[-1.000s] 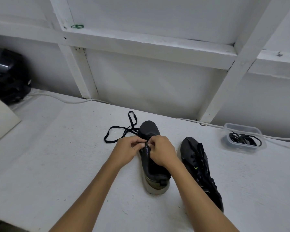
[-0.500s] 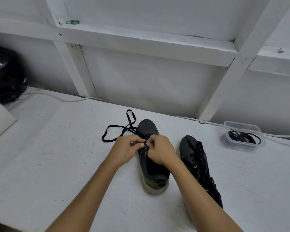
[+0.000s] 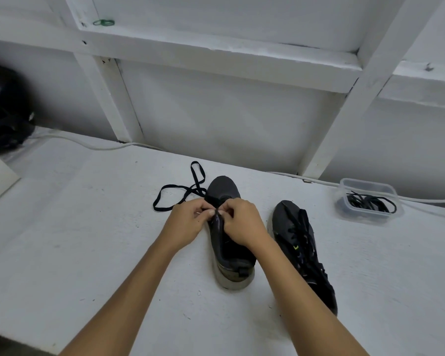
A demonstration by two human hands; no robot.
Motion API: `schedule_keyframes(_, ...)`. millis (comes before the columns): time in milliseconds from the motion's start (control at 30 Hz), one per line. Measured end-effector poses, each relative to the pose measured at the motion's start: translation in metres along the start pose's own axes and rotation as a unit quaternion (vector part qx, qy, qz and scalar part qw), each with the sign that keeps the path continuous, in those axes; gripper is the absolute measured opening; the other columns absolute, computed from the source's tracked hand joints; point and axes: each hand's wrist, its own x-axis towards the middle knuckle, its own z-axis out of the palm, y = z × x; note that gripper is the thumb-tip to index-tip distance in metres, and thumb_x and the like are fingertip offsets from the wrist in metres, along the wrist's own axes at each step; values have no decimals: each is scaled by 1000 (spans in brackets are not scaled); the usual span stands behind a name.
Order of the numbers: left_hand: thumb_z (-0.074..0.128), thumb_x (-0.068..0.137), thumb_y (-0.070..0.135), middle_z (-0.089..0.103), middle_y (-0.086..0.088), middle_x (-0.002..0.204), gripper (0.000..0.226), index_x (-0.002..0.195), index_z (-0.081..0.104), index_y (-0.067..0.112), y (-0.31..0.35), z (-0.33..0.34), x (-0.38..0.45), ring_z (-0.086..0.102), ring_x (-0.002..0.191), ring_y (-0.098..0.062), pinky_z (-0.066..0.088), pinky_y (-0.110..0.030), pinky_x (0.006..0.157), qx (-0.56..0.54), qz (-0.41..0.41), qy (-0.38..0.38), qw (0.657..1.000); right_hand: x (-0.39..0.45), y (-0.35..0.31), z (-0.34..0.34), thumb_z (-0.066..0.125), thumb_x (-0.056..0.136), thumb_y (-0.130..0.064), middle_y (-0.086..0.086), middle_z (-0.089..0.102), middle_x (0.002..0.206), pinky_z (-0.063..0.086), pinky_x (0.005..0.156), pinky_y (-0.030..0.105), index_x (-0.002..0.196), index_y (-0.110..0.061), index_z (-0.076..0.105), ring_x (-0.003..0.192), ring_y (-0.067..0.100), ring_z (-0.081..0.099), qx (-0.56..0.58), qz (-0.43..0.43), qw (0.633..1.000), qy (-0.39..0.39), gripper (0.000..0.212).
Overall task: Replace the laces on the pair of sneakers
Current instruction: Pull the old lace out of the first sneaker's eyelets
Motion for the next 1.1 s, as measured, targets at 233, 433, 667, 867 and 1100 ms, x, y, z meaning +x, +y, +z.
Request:
schedule_keyframes(233, 57, 98, 15, 71, 7, 89, 13, 95, 64, 26, -13, -5, -7, 69, 77, -8, 46, -20, 64, 29, -80, 110, 990, -12, 8, -25, 66, 95, -32, -14, 69, 92, 46, 77, 20, 95, -28, 71, 89, 4, 64, 113, 97, 988, 36, 6)
schedule_keyframes(433, 57, 99, 29, 33, -2, 158, 43, 142, 54, 32, -6, 1, -25, 59, 116, -20, 41, -35, 96, 191, -123, 59, 972, -39, 13, -45, 66, 85, -63, -7, 69, 107, 61, 68, 29, 109, -29, 68, 85, 10, 69, 76, 172, 979, -83, 42)
schedule_keyframes(667, 41, 102, 47, 67, 14, 105, 32, 95, 69, 33, 30, 15, -36, 63, 99, -8, 46, -21, 77, -1, -139, -6, 990, -57, 2, -35, 62, 97, -42, -3, 74, 100, 64, 73, 35, 114, -25, 71, 85, 14, 73, 188, 171, 965, -67, 26)
schedule_keyframes(867, 51, 91, 58, 57, 29, 111, 14, 101, 58, 50, 37, 6, -36, 54, 95, 11, 39, -15, 76, 14, -117, -87, 989, -42, 2, -34, 58, 101, -34, -5, 74, 86, 59, 71, 30, 89, -23, 75, 72, 10, 68, 149, 160, 975, -28, 24)
schedule_keyframes(1100, 75, 73, 53, 39, 13, 147, 90, 149, 33, 29, 39, 17, -34, 46, 131, -13, 44, -36, 106, 114, -102, -125, 980, -7, -2, -33, 76, 90, -27, -3, 74, 85, 55, 68, 25, 93, -18, 81, 74, 10, 67, 19, 93, 995, -21, 11)
